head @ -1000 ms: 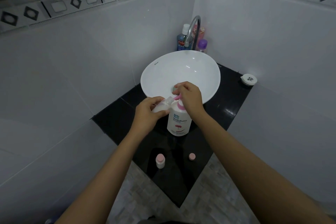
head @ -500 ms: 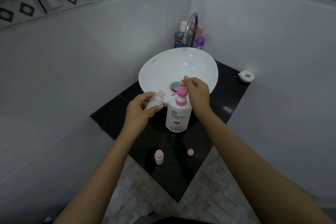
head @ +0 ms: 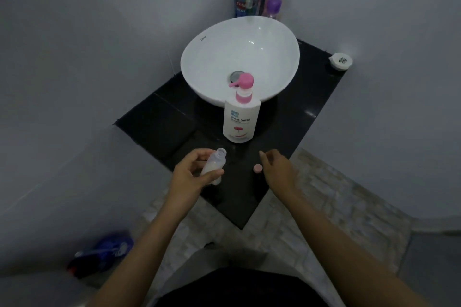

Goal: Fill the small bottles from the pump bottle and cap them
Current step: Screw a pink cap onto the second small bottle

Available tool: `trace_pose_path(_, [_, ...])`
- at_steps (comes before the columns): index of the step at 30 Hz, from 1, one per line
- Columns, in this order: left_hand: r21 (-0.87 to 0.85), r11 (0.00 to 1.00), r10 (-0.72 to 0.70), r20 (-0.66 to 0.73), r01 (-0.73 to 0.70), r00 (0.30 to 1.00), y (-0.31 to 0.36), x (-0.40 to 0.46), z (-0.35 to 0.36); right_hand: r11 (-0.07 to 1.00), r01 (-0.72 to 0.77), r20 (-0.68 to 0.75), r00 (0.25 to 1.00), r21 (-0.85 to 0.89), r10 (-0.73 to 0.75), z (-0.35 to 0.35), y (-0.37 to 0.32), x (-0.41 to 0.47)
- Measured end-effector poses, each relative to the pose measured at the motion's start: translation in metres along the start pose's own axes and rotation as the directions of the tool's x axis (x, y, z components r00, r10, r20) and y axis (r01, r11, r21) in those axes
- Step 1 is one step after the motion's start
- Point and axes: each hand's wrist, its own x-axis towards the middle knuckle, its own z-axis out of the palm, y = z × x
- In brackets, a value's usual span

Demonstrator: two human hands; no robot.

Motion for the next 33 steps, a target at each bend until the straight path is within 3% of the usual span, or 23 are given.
trace_pose_path(5, [-0.006,1.0,-0.023,0.029,0.024,0.999,-0.009,-0.018,0.003,0.971,0.053,0.107,0.994,-0.235,-0.029,0.021,0.011,-0.003])
trace_pose_path(10, [-0.014,1.0,-0.026,0.036,0.027,0.999,-0.012,-0.026,0.005,0.964,0.081,0.164,0.986,-0.252,-0.04,0.025,0.014,-0.004])
trace_pose_path(12, [-0.01,1.0,-0.027,0.042,0.027,0.999,-0.012,-0.027,0.004,0.993,0.033,0.168,0.986,-0.116,-0.013,0.016,0.006,-0.006])
trace_pose_path(15, [0.002,1.0,-0.006,0.07,0.005,0.998,-0.01,-0.026,0.002,0.931,-0.101,0.226,0.974,0.352,0.02,-0.019,-0.026,-0.024])
trace_pose_path(17, [0.023,1.0,0.01,0.094,-0.012,0.996,-0.007,-0.024,0.002,0.822,-0.103,0.269,0.961,0.56,-0.063,-0.053,-0.048,-0.042])
trace_pose_path(19, [0.034,0.999,0.027,0.107,-0.031,0.994,-0.004,-0.022,0.003,0.774,-0.038,0.276,0.944,0.632,-0.179,-0.08,-0.063,-0.059])
trace_pose_path(25, [0.092,0.992,0.068,0.183,-0.086,0.981,0.006,-0.019,0.011,0.887,0.182,0.318,0.887,0.425,-0.334,-0.108,-0.071,-0.086])
trace_pose_path(33, [0.082,0.988,0.102,0.274,-0.129,0.956,0.015,-0.024,0.018,0.894,0.335,0.259,0.873,0.297,-0.413,-0.123,-0.065,-0.091])
